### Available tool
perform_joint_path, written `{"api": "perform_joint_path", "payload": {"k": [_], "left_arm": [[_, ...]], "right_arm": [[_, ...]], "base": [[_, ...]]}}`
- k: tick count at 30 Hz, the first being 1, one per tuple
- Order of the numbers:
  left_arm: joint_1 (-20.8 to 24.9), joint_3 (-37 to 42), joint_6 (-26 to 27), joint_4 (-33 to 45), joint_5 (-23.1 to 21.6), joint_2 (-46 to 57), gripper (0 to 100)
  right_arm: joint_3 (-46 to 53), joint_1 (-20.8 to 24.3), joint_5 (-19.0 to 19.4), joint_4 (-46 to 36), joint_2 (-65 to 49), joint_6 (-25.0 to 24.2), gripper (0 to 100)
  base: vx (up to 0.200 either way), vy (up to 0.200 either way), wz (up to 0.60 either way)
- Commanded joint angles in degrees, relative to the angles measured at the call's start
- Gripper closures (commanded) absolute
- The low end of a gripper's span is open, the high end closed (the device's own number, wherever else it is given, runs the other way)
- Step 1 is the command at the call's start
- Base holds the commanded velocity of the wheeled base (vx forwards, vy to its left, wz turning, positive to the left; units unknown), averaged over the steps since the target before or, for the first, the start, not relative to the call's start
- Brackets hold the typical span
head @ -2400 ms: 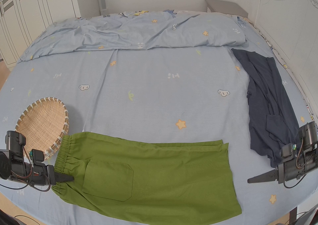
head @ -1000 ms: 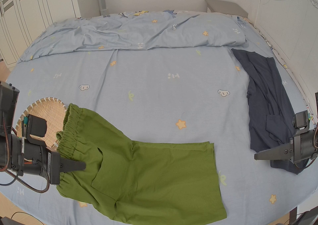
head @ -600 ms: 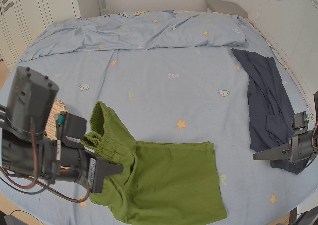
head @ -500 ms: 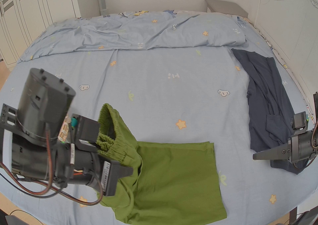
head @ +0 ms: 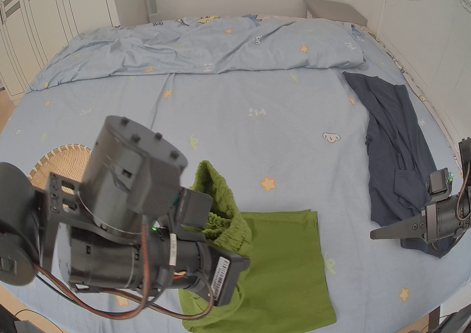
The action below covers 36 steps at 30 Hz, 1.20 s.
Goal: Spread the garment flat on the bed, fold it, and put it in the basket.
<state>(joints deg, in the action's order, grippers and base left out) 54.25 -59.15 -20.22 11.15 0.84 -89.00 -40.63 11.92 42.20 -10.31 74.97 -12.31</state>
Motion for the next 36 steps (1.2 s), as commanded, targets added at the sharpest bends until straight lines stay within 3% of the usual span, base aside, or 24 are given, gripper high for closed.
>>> {"api": "perform_joint_path", "payload": {"k": [1,17,18,23,28,32,33,36], "left_arm": [[2.4,0.4,0.3,-1.5,-0.1,-3.6,100],[6.1,0.2,0.1,-5.1,-0.1,-9.9,100],[6.5,0.0,0.1,-5.1,-0.1,-10.4,0],[7.4,0.0,0.0,-8.6,-0.2,-12.9,0],[9.7,2.9,-2.8,-21.3,0.0,-16.6,0],[9.7,4.7,-5.2,-27.6,-0.2,-16.4,0],[9.6,7.5,-6.9,-33.8,-0.9,-15.8,0],[8.2,9.3,-7.3,-40.2,-1.5,-15.5,0]], "right_arm": [[-0.1,-0.1,0.1,0.0,0.7,0.0,0],[0.0,-0.6,0.1,0.5,2.2,0.1,0],[0.1,-0.7,0.1,0.6,2.3,0.1,0],[0.4,-0.6,0.1,0.9,2.3,0.1,0],[1.0,-0.6,0.1,2.5,3.0,0.1,0],[1.4,-0.4,0.1,3.0,4.0,0.1,0],[1.9,-0.1,0.0,3.8,4.2,0.1,0],[2.0,0.5,0.0,3.8,4.1,0.1,0]], "base": [[0.0,0.0,0.0],[0.0,0.0,0.0],[0.0,0.0,0.0],[0.0,0.0,0.0],[0.0,0.0,0.0],[0.0,0.0,0.0],[0.0,0.0,0.0],[0.0,0.0,0.0]]}}
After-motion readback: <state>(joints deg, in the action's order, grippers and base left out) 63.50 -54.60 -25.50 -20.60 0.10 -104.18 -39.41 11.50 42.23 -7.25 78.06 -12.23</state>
